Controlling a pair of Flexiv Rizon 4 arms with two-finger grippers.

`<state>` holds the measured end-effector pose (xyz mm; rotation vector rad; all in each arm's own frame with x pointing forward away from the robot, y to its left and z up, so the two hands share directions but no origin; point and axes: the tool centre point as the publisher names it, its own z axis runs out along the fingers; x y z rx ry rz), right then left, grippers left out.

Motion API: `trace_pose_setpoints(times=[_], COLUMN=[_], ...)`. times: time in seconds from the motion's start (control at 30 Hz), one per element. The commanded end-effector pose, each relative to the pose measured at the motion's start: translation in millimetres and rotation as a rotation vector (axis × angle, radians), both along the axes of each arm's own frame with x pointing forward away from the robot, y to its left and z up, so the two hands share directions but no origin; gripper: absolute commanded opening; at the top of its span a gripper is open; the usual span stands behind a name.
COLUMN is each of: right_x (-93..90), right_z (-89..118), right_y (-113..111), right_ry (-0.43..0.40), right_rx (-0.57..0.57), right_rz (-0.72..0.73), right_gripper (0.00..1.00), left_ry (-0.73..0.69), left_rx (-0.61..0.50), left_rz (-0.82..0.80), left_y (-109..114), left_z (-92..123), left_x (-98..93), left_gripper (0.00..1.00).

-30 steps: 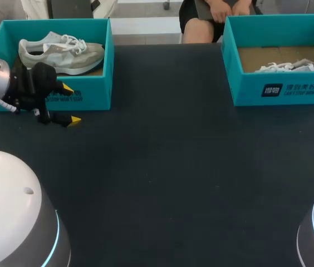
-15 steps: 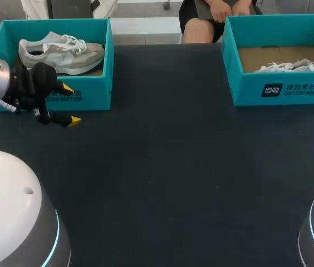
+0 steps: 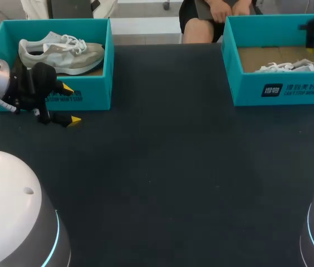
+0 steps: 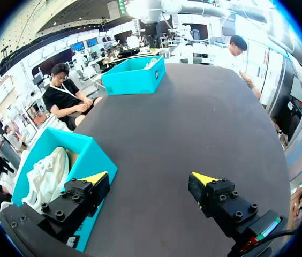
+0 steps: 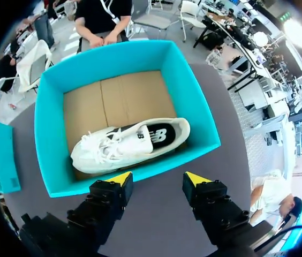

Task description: Take the shoe out of the shoebox, open the shoe tongue, remove and reinsert the insole, then place the shoe into the shoebox

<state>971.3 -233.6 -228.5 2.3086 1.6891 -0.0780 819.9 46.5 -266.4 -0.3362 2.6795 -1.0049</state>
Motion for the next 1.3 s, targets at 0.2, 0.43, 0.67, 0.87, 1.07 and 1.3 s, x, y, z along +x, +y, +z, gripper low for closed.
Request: trace_pose_setpoints(times=[0.2,0.43,0.67,0.87,1.07,1.3], right_x=[-30.2,-30.2,-30.2,-30.2,-30.2,-30.2], right_z=[20,20,20,20,20,20], right_y=[41,41,41,41,41,41], right_ry=[-0.085,-0.085,-0.085,-0.085,-0.085,-0.085], right_rx=[0.001,0.001,0.001,0.001,0.001,0.001], right_rz=[-0.017,-0.017,-0.017,-0.017,-0.017,-0.017], right_gripper=[1.00,1.00,1.00,1.00,1.00,1.00], left_ry=[0.002,0.002,-0.012,-0.129,-0.240,-0.345], left_rx=[0.003,0.003,0.025,0.170,0.256,0.336], left_rz=[0.001,0.001,-0.049,-0.164,-0.399,-0.774], left_y=[0,0,5,36,69,104], left_z=[1,1,14,37,46,50], left_x=[-0.5,-0.5,1.4,39.6,72.6,85.5], left_gripper=[1.00,1.00,1.00,1.00,1.00,1.00])
